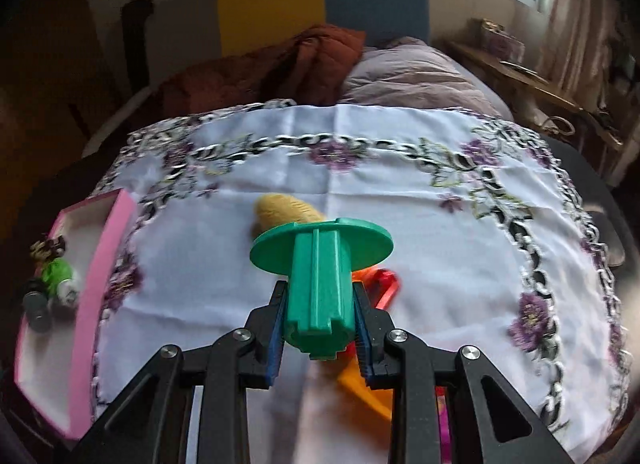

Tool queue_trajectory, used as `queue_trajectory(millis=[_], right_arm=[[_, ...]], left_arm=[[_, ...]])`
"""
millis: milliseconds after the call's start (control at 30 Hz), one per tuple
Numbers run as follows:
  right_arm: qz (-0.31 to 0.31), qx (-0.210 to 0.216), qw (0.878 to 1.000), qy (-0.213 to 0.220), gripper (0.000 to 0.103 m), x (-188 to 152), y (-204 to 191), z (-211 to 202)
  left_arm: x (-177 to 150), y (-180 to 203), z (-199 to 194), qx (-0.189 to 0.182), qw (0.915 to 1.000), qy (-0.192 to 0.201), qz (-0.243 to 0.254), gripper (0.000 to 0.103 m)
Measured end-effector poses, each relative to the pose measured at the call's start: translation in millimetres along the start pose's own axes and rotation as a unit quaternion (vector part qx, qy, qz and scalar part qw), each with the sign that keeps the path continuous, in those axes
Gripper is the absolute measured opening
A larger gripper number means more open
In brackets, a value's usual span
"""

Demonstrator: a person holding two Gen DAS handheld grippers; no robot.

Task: Organize rigid objects
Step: 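Carry the green mushroom piece into the tray and release it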

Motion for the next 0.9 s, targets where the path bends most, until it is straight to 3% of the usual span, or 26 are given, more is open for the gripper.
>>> queue_trajectory(millis=[267,433,600,733,900], right_arm=[[-0.047,0.072,0.996,0.032,0.030,8.4,-78.7,-18.0],[-0.110,0.148,0.982,0.048,0.030,11.0,-159.1,-35.7],[-0.163,0.194,0.966,0.039,0.030,2.1,-226.0,-38.0],[-0.176,0.208,0.962,0.011,0.030,-6.5,-261.3,-17.4],[-0.174,0.182,0.968,-0.010,0.030,-8.9,-283.1,8.7]], left_arm=[[-1.2,-4.0,-3.9,0.011,0.9999,0.000,-0.001,0.070],[-1.0,-11.7,-7.4,0.018,0.9998,0.002,-0.010,0.070],[-1.5,-18.4,-7.5,0.022,0.9996,-0.001,-0.018,0.070],[-1.7,-20.2,-6.6,0.021,0.9996,-0.001,-0.020,0.070],[-1.3,-24.3,-4.2,0.020,0.9995,-0.003,-0.025,0.070]])
Point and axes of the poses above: each gripper's, at about its wrist camera, not at the fingertips, and z roughly the way its jaws point, y to its right, x to its top, the point moved 1 cm from there along z, roughly the way its jaws point, and after that the axes turned 11 degrees about -z, right-handed, at the moved point
